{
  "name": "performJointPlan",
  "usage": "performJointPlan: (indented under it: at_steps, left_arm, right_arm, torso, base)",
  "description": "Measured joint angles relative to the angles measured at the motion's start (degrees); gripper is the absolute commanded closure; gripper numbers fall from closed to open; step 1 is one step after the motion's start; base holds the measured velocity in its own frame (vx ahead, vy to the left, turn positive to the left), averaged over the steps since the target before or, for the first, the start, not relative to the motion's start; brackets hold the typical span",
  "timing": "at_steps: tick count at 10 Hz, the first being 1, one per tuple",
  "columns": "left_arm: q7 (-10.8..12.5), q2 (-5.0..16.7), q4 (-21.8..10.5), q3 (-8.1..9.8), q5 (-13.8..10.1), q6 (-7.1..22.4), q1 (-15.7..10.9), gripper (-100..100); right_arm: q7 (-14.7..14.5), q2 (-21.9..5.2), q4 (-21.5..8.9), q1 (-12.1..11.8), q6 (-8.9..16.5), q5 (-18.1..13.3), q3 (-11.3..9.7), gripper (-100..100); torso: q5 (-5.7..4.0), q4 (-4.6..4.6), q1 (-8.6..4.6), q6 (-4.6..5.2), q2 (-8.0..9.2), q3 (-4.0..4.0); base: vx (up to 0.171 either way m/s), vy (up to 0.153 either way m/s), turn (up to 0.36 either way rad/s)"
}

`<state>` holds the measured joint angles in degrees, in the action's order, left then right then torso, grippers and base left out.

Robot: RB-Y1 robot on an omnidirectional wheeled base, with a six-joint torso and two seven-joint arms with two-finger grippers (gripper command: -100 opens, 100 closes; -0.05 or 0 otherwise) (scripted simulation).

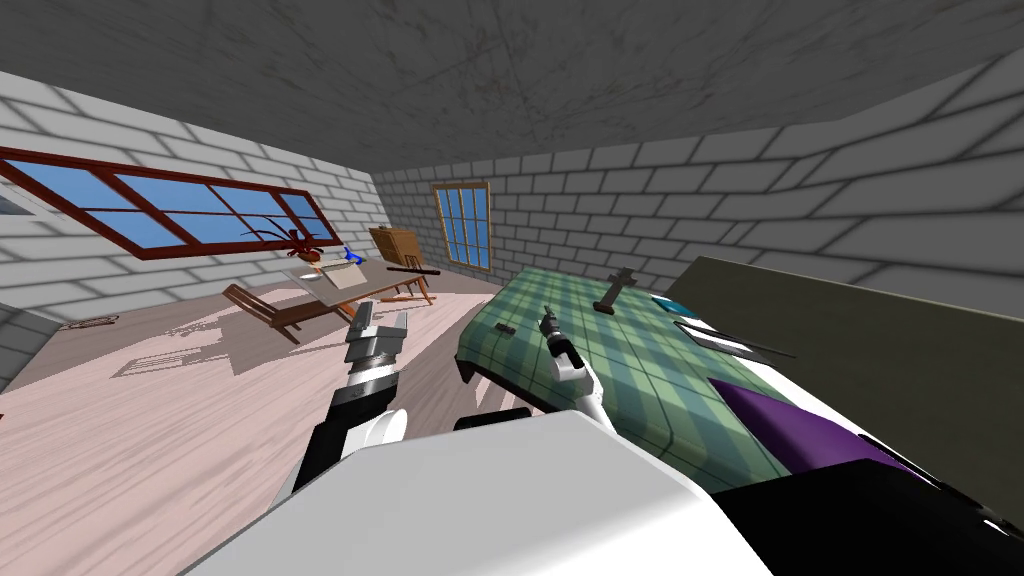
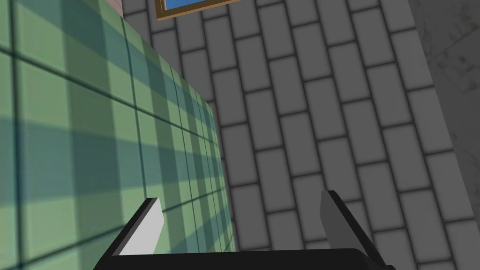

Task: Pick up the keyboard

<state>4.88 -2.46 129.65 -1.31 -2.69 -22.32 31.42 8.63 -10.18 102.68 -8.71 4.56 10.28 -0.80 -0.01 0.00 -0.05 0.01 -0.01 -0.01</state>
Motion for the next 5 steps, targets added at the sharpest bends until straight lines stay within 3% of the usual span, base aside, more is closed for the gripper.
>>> performJointPlan:
  at_steps: [5]
  left_arm:
    - [0.0,0.0,0.0,0.00,0.0,0.0,0.0,0]
  right_arm:
    - [2.4,-0.9,-8.3,5.3,5.1,2.3,0.0,-100]
  torso:
    - [0.02,-0.01,0.07,0.02,-0.04,-0.03]
  base:
    - [0.003,0.004,0.056]
